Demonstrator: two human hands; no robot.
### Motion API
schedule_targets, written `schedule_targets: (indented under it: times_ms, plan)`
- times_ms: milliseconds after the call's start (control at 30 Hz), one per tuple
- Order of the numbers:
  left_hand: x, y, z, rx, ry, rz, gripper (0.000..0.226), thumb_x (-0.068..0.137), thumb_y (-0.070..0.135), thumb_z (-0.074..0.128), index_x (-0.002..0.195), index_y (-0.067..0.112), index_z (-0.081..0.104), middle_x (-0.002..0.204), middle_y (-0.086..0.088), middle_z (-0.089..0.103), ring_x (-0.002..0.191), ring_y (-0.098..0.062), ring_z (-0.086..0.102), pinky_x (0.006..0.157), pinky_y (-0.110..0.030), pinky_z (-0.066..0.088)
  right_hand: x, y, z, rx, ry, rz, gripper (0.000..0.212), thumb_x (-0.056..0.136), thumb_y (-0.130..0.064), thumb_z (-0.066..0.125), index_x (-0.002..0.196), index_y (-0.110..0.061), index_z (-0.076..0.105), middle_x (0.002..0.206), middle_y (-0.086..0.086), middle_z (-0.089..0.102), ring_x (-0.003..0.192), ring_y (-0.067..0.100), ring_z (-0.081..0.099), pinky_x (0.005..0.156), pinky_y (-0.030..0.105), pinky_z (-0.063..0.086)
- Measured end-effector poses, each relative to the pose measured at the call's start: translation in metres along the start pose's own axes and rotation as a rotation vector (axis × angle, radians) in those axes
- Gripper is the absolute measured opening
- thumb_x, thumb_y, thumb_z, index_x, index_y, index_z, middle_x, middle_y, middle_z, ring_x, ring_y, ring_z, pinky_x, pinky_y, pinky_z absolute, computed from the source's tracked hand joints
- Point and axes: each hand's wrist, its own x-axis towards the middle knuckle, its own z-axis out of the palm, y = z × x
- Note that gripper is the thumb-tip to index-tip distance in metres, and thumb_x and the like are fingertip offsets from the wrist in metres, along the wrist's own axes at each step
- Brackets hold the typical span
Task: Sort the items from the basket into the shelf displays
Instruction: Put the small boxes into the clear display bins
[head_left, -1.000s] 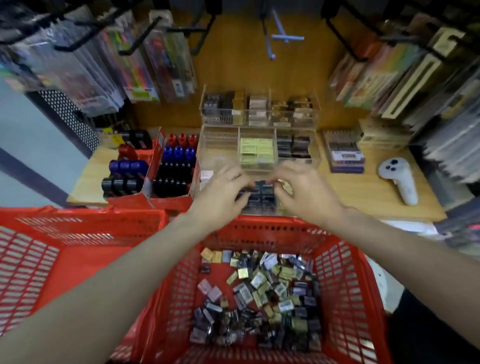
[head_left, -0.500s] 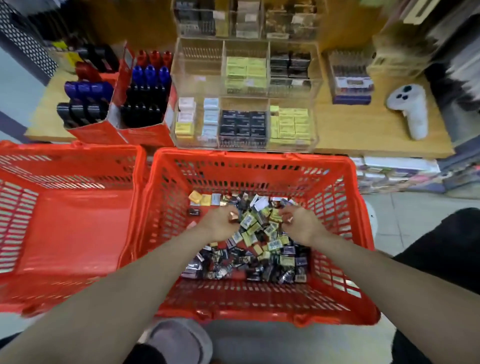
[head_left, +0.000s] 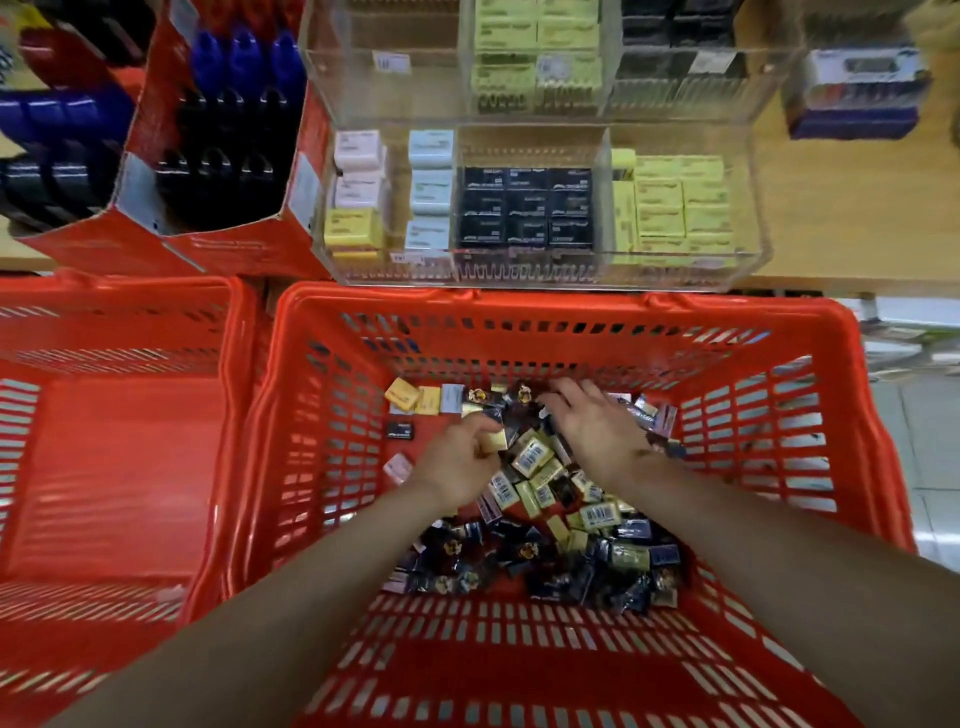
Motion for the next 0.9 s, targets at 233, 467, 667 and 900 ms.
schedule_targets:
  times_ms: [233, 467, 667, 900]
  plan:
    - [-0.007, 0.01, 0.007, -0.327, 0.11, -0.062, 0.019, 0.099, 0.02, 0.058, 0.117, 0.023, 0.061, 0.121, 0.0, 0.061, 0.103, -0.014, 0.062, 0.095, -0.034, 0.053, -0.012, 0.001, -0.011, 0.181, 0.125, 0.082, 0.038, 0.097, -0.01, 0.054, 0.134, -0.009, 0.049, 0.134, 0.008, 0.048, 0.113, 0.029, 0.054, 0.093, 0.037, 0.047]
    - [-0.019, 0.049, 0.029, -1.055, -0.073, -0.213, 0.032, 0.1, 0.042, 0.05, 0.12, 0.017, 0.053, 0.122, -0.01, 0.063, 0.105, -0.027, 0.063, 0.096, -0.042, 0.055, -0.045, -0.043, -0.028, 0.629, 0.152, 0.134, 0.031, 0.086, -0.002, 0.062, 0.117, -0.008, 0.064, 0.101, 0.004, 0.062, 0.093, 0.02, 0.062, 0.07, 0.018, 0.038]
    - [-0.018, 0.03, 0.015, -1.227, 0.065, -0.35, 0.017, 0.104, 0.007, 0.043, 0.114, 0.01, 0.058, 0.109, -0.016, 0.065, 0.084, -0.023, 0.07, 0.074, -0.035, 0.059, -0.058, -0.038, -0.023, 0.937, 0.143, 0.161, 0.054, 0.087, -0.001, 0.066, 0.137, -0.021, 0.055, 0.114, -0.001, 0.07, 0.07, -0.01, 0.061, 0.063, 0.001, 0.045]
    - [-0.019, 0.009, 0.001, -1.464, 0.017, -0.51, 0.019, 0.101, 0.007, 0.044, 0.116, 0.005, 0.056, 0.082, -0.013, 0.065, 0.063, -0.018, 0.053, 0.041, -0.023, 0.044, -0.043, -0.013, 0.002, 0.494, 0.024, 0.356, 0.032, 0.099, -0.024, 0.055, 0.129, -0.015, 0.055, 0.091, 0.005, 0.07, 0.068, 0.018, 0.063, 0.052, 0.025, 0.049]
